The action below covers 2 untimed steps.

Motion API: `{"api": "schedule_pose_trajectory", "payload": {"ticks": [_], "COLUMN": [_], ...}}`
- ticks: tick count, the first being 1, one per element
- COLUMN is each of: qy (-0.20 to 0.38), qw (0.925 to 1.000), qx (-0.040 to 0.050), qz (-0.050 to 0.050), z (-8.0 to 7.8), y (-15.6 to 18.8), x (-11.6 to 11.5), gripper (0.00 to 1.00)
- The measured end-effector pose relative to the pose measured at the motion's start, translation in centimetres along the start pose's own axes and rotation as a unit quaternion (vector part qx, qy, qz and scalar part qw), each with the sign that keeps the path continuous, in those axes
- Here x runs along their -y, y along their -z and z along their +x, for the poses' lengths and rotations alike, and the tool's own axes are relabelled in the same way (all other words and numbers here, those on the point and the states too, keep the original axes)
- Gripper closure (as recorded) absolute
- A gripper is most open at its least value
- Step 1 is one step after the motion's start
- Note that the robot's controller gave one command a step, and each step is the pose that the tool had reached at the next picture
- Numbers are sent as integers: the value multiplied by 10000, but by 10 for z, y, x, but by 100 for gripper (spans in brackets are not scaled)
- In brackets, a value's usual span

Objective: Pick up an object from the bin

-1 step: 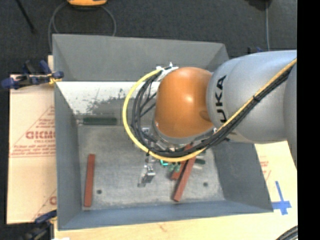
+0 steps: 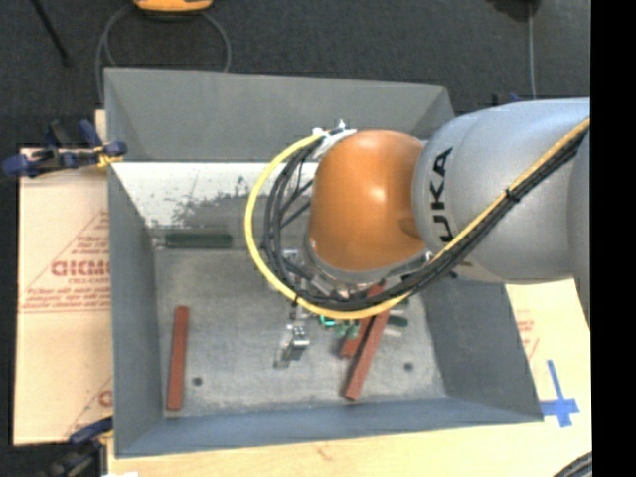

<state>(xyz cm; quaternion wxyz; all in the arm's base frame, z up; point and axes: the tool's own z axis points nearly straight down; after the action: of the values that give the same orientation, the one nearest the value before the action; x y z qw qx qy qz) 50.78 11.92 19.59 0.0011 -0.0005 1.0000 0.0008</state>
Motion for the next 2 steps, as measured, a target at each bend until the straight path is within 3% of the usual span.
{"api": "schedule_pose_trajectory", "payload": {"ticks": [1,2], "qy": [100,665], "qw": [10000,9978], "qx": [-7,49], "qz": [4,10], "z": [-46,-54], "y": [13,-29], "x": [21,53], "gripper": [0,0]}}
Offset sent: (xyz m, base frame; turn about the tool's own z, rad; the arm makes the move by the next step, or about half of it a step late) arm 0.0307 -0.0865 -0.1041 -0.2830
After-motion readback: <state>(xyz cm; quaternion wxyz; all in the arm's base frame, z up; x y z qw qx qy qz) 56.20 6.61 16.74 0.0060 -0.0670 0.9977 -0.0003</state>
